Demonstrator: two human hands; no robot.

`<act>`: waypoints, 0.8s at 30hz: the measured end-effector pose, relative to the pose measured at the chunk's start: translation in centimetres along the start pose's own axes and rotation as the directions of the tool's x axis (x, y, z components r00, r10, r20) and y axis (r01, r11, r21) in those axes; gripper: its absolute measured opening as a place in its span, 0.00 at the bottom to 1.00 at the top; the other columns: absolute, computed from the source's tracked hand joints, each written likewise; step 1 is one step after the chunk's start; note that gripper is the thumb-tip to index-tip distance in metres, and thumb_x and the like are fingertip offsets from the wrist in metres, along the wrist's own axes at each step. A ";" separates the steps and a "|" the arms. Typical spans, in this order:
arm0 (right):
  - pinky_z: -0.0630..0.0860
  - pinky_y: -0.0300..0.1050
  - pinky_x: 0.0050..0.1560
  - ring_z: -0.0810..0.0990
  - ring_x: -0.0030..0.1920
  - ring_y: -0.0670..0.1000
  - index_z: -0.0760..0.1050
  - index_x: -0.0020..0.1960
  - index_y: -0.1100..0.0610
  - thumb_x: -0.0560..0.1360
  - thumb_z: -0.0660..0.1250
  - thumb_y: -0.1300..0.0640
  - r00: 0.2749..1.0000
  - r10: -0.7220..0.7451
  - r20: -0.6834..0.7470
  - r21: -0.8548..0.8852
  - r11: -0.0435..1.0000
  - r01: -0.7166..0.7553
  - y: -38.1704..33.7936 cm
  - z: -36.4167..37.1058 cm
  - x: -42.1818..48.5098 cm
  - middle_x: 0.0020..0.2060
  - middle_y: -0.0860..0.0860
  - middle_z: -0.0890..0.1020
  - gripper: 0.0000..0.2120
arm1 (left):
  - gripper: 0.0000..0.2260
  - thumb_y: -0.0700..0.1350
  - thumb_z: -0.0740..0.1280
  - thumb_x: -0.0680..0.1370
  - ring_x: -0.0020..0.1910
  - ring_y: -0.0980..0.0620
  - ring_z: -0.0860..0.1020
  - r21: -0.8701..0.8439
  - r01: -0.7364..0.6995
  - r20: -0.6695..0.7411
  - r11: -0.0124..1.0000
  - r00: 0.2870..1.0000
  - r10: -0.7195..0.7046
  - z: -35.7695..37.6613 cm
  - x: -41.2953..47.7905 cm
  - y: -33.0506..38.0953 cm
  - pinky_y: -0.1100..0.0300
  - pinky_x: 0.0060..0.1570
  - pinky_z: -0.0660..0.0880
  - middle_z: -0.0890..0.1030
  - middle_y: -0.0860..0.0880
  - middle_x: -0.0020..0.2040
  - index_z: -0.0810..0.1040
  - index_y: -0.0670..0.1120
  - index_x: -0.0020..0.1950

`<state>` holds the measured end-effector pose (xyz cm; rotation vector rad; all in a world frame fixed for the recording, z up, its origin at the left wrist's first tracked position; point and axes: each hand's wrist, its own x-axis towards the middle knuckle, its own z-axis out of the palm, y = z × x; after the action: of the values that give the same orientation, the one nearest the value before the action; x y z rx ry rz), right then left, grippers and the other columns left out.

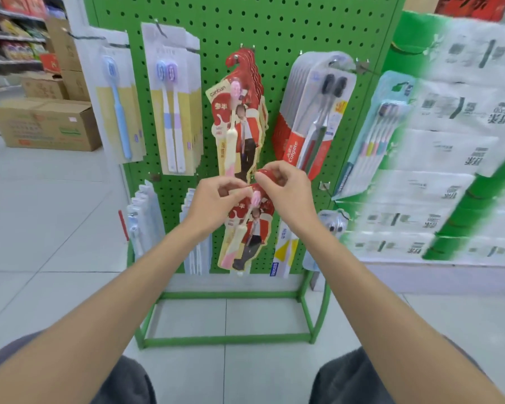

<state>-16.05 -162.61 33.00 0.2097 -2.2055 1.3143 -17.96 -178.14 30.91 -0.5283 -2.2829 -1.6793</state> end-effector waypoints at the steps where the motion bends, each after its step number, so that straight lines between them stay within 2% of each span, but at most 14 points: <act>1: 0.72 0.30 0.40 0.78 0.37 0.38 0.82 0.50 0.55 0.78 0.68 0.56 1.000 0.013 0.014 0.005 1.000 -0.013 0.6 0.4 -0.2 0.39 0.43 0.82 0.05 | 0.05 0.42 0.73 0.76 0.39 0.58 0.82 0.012 0.009 0.010 1.000 1.000 -0.009 0.1 -0.2 -0.4 0.65 0.43 0.78 0.85 0.49 0.44 0.85 0.42 0.50; 4: 0.74 0.31 0.43 0.80 0.43 0.40 0.83 0.53 0.55 0.79 0.65 0.57 0.996 0.081 0.048 0.034 0.996 -0.083 1.5 0.9 -0.5 0.44 0.45 0.84 0.09 | 0.04 0.41 0.72 0.76 0.35 0.63 0.81 0.004 0.083 0.026 0.997 0.996 -0.083 -0.1 -0.6 -1.3 0.69 0.37 0.77 0.84 0.50 0.43 0.84 0.43 0.50; 8: 0.73 0.30 0.36 0.80 0.35 0.37 0.83 0.50 0.60 0.80 0.66 0.54 0.968 0.211 0.134 0.130 0.965 -0.228 2.3 1.0 -2.1 0.40 0.47 0.84 0.11 | 0.03 0.41 0.71 0.77 0.35 0.60 0.82 -0.068 0.176 0.028 0.982 0.984 -0.174 -0.1 -1.7 -2.0 0.68 0.36 0.77 0.85 0.52 0.40 0.84 0.48 0.46; 11: 0.74 0.47 0.36 0.77 0.33 0.56 0.81 0.46 0.65 0.79 0.66 0.50 0.921 0.311 0.234 0.123 0.930 -0.345 3.7 1.6 -4.0 0.39 0.62 0.83 0.17 | 0.03 0.43 0.71 0.77 0.38 0.57 0.82 -0.140 0.240 -0.028 0.961 0.969 -0.246 -0.2 -2.3 -2.4 0.65 0.41 0.80 0.85 0.51 0.41 0.83 0.49 0.46; 12: 0.70 0.47 0.36 0.73 0.32 0.57 0.80 0.45 0.66 0.78 0.67 0.48 0.899 0.347 0.269 0.116 0.915 -0.388 4.2 1.8 -4.7 0.36 0.64 0.80 0.20 | 0.03 0.42 0.70 0.78 0.38 0.56 0.82 -0.182 0.267 -0.047 0.946 0.959 -0.280 -0.3 -2.5 -2.4 0.64 0.42 0.80 0.85 0.49 0.42 0.84 0.48 0.47; 14: 0.65 0.45 0.37 0.71 0.32 0.52 0.75 0.41 0.66 0.76 0.69 0.45 0.850 0.400 0.342 0.091 0.886 -0.454 4.9 2.3 -6.3 0.31 0.58 0.75 0.22 | 0.04 0.41 0.70 0.78 0.39 0.54 0.82 -0.240 0.309 -0.097 0.920 0.935 -0.340 -0.5 -2.7 -2.7 0.64 0.40 0.80 0.85 0.47 0.44 0.84 0.44 0.51; 15: 0.65 0.45 0.38 0.72 0.33 0.50 0.76 0.40 0.63 0.76 0.69 0.46 0.828 0.412 0.380 0.084 0.876 -0.475 5.0 2.5 -7.0 0.32 0.55 0.75 0.19 | 0.06 0.41 0.70 0.78 0.39 0.54 0.82 -0.244 0.322 -0.129 0.915 0.924 -0.360 -0.7 -2.8 -2.9 0.65 0.39 0.79 0.85 0.47 0.44 0.83 0.43 0.53; 17: 0.71 0.44 0.41 0.76 0.36 0.50 0.79 0.43 0.60 0.76 0.70 0.50 0.783 0.416 0.462 0.108 0.850 -0.516 5.5 2.7 -8.3 0.36 0.54 0.79 0.12 | 0.06 0.41 0.70 0.78 0.39 0.54 0.81 -0.258 0.335 -0.188 0.906 0.903 -0.387 -1.2 -2.8 -3.0 0.64 0.41 0.79 0.84 0.48 0.44 0.83 0.42 0.54; 19: 0.77 0.45 0.44 0.80 0.38 0.48 0.81 0.48 0.60 0.75 0.72 0.54 0.734 0.416 0.537 0.106 0.830 -0.548 5.8 2.7 -9.4 0.38 0.53 0.83 0.09 | 0.04 0.41 0.70 0.78 0.42 0.51 0.82 -0.277 0.336 -0.219 0.900 0.890 -0.400 -1.8 -2.8 -2.9 0.60 0.48 0.81 0.85 0.47 0.45 0.83 0.44 0.51; 21: 0.77 0.40 0.44 0.80 0.37 0.43 0.81 0.52 0.60 0.74 0.73 0.57 0.695 0.406 0.593 0.079 0.830 -0.552 6.0 2.7 -10.2 0.36 0.48 0.84 0.08 | 0.03 0.41 0.70 0.78 0.44 0.51 0.82 -0.295 0.328 -0.239 0.898 0.884 -0.401 -2.2 -2.7 -2.5 0.59 0.49 0.81 0.85 0.47 0.46 0.83 0.48 0.47; 24: 0.75 0.37 0.41 0.80 0.38 0.43 0.80 0.54 0.56 0.74 0.73 0.62 0.644 0.384 0.662 0.076 0.820 -0.567 5.9 2.5 -11.0 0.40 0.48 0.85 0.10 | 0.03 0.41 0.69 0.78 0.45 0.52 0.82 -0.321 0.309 -0.269 0.895 0.877 -0.399 -2.6 -2.7 -2.2 0.63 0.46 0.81 0.85 0.48 0.47 0.82 0.49 0.47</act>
<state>-10.21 -163.29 21.66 0.1805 -2.7389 2.1131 -16.52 -181.54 28.70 0.1426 -2.0042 -2.0837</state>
